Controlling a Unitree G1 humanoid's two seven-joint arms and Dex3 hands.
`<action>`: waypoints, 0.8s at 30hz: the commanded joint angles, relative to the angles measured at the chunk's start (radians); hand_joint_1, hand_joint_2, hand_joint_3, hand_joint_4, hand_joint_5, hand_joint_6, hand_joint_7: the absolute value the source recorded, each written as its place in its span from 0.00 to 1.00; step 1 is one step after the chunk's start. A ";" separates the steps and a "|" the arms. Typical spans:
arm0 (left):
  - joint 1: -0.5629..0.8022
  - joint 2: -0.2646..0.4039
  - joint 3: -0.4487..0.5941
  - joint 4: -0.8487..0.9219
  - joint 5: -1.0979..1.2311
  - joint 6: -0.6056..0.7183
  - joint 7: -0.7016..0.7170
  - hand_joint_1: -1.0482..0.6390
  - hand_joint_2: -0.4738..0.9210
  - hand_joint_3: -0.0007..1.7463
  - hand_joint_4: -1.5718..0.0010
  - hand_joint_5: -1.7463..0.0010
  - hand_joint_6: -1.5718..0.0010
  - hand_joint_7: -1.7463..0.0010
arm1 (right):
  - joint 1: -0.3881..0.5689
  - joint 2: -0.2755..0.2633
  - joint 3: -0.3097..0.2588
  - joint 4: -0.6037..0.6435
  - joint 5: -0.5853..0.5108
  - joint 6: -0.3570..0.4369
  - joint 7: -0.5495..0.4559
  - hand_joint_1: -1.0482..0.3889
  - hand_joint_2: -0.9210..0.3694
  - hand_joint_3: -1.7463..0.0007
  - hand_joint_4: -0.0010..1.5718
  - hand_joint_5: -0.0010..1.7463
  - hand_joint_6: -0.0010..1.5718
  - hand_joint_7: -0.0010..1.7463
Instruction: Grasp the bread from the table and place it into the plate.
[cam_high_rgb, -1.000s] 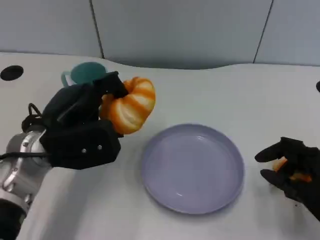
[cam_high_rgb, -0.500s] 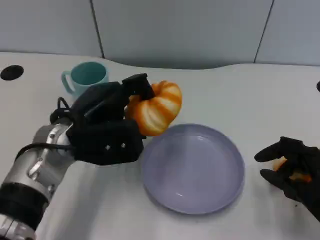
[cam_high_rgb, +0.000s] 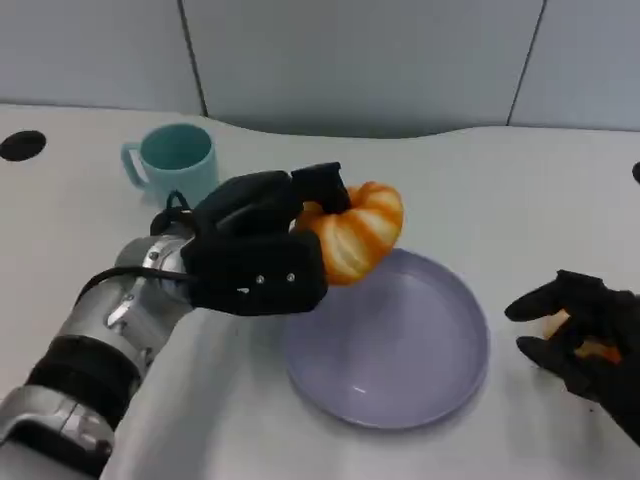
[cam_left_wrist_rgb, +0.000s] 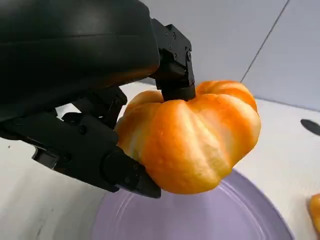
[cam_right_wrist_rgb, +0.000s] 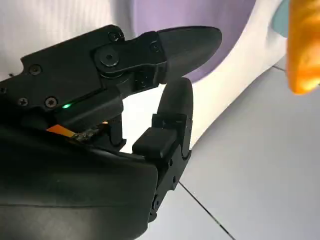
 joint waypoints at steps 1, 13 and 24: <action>-0.045 -0.004 -0.028 0.036 0.035 -0.008 -0.001 0.52 0.96 0.01 0.50 0.00 0.63 0.00 | 0.011 -0.001 -0.006 -0.016 0.008 0.013 -0.001 0.55 0.00 0.88 0.44 0.74 0.42 0.54; -0.110 -0.003 -0.022 0.168 -0.028 -0.131 -0.167 0.44 0.98 0.01 0.69 0.00 0.81 0.01 | 0.014 0.001 0.000 -0.032 -0.009 0.023 -0.010 0.55 0.00 0.88 0.45 0.74 0.42 0.54; -0.184 0.020 -0.058 0.228 -0.012 -0.250 -0.325 0.26 0.98 0.00 0.89 0.66 0.68 0.93 | 0.015 0.004 0.006 -0.041 -0.015 0.031 -0.009 0.54 0.00 0.89 0.44 0.74 0.42 0.54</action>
